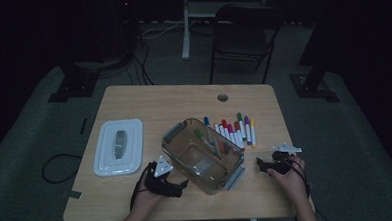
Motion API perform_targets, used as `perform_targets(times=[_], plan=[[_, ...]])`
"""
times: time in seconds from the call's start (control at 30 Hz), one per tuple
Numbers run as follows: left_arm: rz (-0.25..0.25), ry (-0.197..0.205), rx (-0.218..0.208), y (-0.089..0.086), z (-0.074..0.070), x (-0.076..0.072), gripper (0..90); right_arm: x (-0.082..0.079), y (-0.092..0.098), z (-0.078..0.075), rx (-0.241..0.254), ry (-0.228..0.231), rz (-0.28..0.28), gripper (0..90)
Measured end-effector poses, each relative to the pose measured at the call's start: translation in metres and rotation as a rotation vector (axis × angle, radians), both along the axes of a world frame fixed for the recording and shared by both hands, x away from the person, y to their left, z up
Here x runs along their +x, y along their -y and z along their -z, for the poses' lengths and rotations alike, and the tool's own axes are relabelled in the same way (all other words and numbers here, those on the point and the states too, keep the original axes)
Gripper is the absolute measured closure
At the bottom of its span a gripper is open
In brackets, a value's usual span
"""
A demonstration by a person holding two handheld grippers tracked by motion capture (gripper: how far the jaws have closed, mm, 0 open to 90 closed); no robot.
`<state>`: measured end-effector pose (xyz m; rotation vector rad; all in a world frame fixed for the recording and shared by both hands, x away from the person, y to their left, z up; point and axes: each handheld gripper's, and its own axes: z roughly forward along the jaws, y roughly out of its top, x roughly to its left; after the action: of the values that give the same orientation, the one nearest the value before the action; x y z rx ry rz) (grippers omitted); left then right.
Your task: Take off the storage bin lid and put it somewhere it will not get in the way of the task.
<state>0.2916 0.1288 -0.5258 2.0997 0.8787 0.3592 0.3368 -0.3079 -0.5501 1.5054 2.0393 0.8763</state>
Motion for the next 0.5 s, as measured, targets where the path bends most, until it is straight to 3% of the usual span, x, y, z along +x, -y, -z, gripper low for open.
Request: perform_targets(times=[0.17,0.37,0.5], plan=[[0.032,-0.046,0.050,-0.019,0.009,0.009,0.5,0.001,0.001,0.000,-0.001,0.001,-0.013,12.2],[0.026,-0.079,0.084,-0.032,0.020,0.014,0.5,0.002,0.001,0.000,0.000,0.001,-0.021,12.2],[0.022,-0.077,0.093,-0.033,0.021,0.015,0.5,0.004,0.005,-0.002,0.011,0.009,0.004,22.9]])
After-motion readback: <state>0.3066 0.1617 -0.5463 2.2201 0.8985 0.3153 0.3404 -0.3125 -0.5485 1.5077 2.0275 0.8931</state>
